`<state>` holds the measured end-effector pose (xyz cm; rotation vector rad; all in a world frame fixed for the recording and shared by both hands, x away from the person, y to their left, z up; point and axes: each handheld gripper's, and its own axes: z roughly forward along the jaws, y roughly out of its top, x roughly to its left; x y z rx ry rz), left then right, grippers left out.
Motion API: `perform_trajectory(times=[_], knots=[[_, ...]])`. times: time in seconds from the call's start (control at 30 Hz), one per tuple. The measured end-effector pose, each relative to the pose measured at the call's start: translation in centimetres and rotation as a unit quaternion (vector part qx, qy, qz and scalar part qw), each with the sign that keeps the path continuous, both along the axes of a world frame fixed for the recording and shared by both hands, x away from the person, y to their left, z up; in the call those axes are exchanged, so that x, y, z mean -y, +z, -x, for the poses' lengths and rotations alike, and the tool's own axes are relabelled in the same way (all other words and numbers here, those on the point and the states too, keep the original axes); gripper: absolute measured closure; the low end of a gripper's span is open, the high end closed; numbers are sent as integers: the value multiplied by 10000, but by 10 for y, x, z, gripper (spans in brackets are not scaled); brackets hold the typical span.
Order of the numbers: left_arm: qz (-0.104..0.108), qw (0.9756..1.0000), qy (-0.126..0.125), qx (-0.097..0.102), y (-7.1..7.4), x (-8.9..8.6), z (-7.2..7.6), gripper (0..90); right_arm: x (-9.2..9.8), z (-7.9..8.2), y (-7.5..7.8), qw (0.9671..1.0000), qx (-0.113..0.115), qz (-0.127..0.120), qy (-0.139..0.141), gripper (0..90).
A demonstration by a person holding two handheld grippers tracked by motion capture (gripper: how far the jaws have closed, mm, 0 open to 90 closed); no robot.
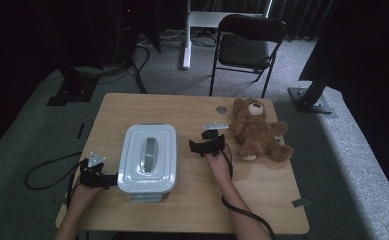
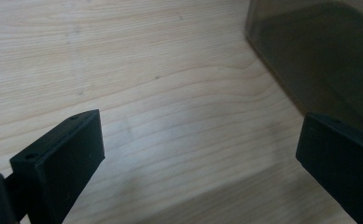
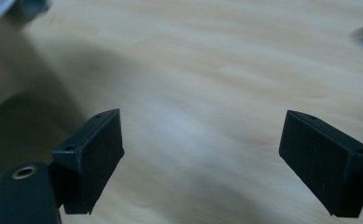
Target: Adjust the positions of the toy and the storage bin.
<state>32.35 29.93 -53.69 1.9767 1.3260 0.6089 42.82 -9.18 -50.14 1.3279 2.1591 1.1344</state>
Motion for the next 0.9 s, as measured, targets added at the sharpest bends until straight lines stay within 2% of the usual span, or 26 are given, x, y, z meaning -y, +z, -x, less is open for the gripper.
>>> perform_trajectory(times=[0.03, 0.1, 0.23, 0.3, 0.37, 0.4, 0.47, 0.57, 0.67, 0.77, 0.9], knots=[[-4, 10000, -20, -6, 0, 1, -1, 17, -5, 0, -3, 9999, -88, 16, 138, 131], [-26, 10000, -76, -17, -1, 5, -3, 17, -14, 3, -9, 9995, -109, 19, 311, 133], [-29, 9998, -212, -27, -1, 13, -5, 17, -27, 8, -15, 9977, -146, -162, 636, 132], [-85, 9998, -156, 43, 0, 18, -5, 17, -33, 10, -17, 9972, -131, -198, 712, 132], [-37, 9999, -108, 29, 1, 19, -5, 18, -38, 12, -18, 9963, -146, -211, 825, 136], [-47, 9999, -109, 9, 1, 19, -5, 17, -39, 13, -18, 9969, -78, -117, 776, 136], [-75, 9998, -171, -3, 2, 21, -3, 17, -38, 13, -17, 9967, -43, -148, 797, 136], [-136, 9995, -285, -47, 3, 27, 0, 17, -34, 12, -18, 9954, -145, -271, 912, 135], [-53, 9995, -310, -59, 2, 33, 3, 17, -28, 11, -19, 9937, -225, -421, 1013, 136], [-46, 9994, -343, -75, 2, 39, 6, 17, -24, 12, -20, 9934, -197, -384, 1060, 136], [-194, 9992, -355, -64, 4, 46, 8, 17, -19, 15, -19, 9926, -147, -284, 1173, 137]])
